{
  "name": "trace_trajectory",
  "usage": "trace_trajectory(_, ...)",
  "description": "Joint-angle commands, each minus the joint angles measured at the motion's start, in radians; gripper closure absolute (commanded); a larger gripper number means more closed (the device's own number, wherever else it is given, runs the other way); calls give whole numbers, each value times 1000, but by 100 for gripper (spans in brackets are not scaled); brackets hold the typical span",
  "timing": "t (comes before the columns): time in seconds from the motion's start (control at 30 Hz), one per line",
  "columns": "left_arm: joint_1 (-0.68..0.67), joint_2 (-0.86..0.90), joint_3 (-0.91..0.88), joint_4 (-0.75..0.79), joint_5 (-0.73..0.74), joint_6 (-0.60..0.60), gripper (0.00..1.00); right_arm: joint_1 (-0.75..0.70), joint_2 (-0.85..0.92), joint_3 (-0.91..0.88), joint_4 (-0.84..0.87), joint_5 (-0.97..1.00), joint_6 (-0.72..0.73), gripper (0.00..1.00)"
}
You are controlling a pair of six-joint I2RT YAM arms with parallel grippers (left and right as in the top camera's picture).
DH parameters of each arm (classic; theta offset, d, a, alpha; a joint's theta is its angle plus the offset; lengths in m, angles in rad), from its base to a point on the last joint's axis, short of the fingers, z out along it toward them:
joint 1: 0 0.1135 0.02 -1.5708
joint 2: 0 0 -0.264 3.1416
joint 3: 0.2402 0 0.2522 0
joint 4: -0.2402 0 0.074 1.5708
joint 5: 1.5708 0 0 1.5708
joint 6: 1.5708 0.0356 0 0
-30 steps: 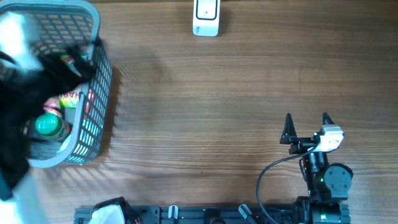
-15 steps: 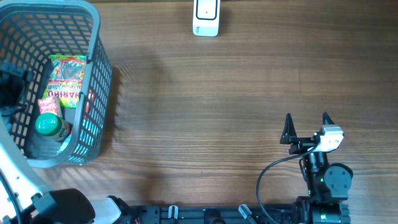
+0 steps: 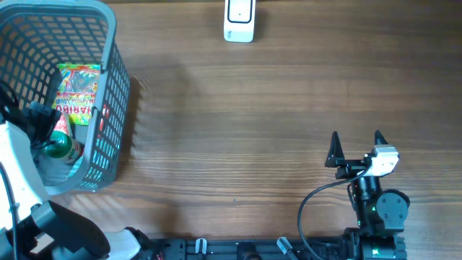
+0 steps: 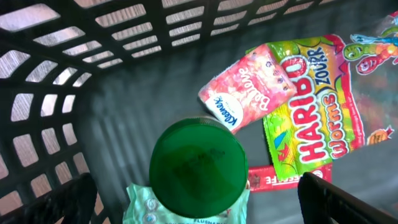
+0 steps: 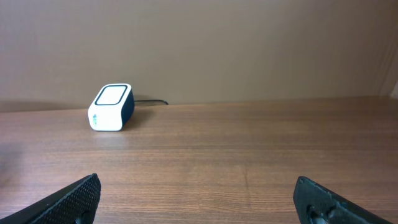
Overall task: Scan the item barcode
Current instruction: 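Reach the left gripper into the basket and grasp the green-capped jar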
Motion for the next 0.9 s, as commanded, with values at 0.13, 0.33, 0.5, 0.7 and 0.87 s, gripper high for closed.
trace_trajectory(0.13,5,69,-19,38,-20,-10,0,5,-5,-1,2,16,-5,0)
trace_trajectory(0.33,5,188,-19,56,23,-10,0,5,-5,-1,2,16,-5,0)
trace_trajectory(0.5,5,236,-19,72,71,-10,0,5,-5,-1,2,16,-4,0)
trace_trajectory(0.7,4,272,-19,49,71,-10,28,5,-5,-1,2,16,-5,0)
trace_trajectory(0.87,5,270,-19,13,70,-2,40,5,-5,-1,2,16,-5,0)
